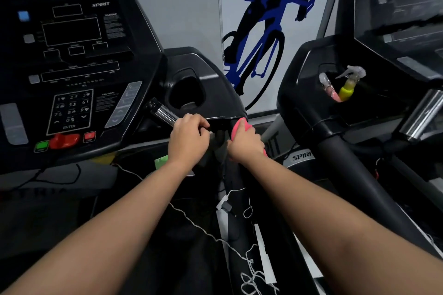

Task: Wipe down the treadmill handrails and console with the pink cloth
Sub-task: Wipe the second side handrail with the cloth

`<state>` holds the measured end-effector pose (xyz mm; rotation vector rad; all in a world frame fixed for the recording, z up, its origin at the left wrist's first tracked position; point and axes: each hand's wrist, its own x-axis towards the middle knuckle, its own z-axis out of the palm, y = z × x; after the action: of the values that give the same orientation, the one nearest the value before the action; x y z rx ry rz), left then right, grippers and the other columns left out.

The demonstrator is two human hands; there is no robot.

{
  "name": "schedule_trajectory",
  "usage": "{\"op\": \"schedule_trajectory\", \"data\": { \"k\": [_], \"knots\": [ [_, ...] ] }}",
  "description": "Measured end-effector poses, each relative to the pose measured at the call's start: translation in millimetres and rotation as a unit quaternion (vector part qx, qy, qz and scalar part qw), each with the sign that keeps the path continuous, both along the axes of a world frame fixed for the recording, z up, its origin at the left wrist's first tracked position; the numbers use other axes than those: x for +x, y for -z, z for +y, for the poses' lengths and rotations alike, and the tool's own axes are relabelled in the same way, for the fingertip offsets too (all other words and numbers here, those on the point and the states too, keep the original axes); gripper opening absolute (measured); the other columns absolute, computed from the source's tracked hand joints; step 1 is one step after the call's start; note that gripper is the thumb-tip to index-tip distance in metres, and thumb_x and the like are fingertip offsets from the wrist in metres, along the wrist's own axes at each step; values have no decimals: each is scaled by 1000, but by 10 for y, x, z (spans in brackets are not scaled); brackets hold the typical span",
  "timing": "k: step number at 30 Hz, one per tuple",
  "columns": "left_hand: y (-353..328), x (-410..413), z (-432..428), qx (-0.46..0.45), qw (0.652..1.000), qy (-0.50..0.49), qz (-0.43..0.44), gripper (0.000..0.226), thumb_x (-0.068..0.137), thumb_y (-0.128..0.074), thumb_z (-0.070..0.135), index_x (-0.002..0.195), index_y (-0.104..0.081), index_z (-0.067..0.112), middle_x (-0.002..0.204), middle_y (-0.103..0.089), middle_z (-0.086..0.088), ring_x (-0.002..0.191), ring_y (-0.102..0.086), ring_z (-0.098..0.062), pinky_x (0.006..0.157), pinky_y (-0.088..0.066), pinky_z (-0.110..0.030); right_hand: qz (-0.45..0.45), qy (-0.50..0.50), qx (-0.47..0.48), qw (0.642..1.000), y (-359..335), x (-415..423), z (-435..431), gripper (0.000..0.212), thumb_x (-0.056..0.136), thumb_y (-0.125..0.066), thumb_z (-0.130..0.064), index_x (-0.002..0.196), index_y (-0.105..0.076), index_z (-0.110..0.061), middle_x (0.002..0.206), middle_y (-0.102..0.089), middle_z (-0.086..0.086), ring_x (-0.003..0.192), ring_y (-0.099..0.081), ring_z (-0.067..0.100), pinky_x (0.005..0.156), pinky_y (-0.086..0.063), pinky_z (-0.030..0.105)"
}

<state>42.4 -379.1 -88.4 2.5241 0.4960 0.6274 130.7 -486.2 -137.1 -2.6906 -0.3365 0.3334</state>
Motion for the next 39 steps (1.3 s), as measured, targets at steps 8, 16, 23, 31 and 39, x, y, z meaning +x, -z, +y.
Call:
{"op": "schedule_trajectory", "data": {
  "k": [8,16,23,31,39],
  "knots": [
    [-151,142,-34,-10,1000,3,0,15,87,-51,13,93,-63,18,100,-59,5,99,-48,-16,90,-40,-30,-6,128,392,911,-228,432,-73,18,97,-45,-29,103,-57,-19,110,-62,0,108,-57,21,86,-41,29],
    [-533,283,-25,-176,983,0,-46,28,97,-43,40,102,-62,20,89,-62,11,88,-58,-13,77,-43,-28,61,-3,549,833,-1026,324,349,25,92,-48,-37,94,-66,-20,102,-59,-1,90,-63,15,81,-53,32],
    [-796,314,425,-261,950,-13,-168,8,91,-52,19,84,-54,22,74,-62,2,63,-59,-16,54,-42,-23,75,-147,494,853,-1280,75,741,25,100,-44,-30,104,-58,-11,83,-63,8,56,-57,9,58,-49,23],
    [-1248,90,1271,-245,913,-15,-326,9,90,-54,10,88,-52,19,79,-54,12,74,-52,-6,76,-44,-23,-33,-224,391,892,-1529,-63,1364,49,68,-58,-68,84,-65,-22,99,-60,16,92,-58,21,80,-48,34],
    [-1481,-259,1925,-240,904,1,-354,16,85,-52,4,79,-54,19,74,-54,12,68,-50,2,70,-41,-17,-33,-245,391,886,-1684,-294,1939,38,79,-73,-43,82,-52,-11,75,-60,3,67,-54,13,63,-44,32]
  ]
}}
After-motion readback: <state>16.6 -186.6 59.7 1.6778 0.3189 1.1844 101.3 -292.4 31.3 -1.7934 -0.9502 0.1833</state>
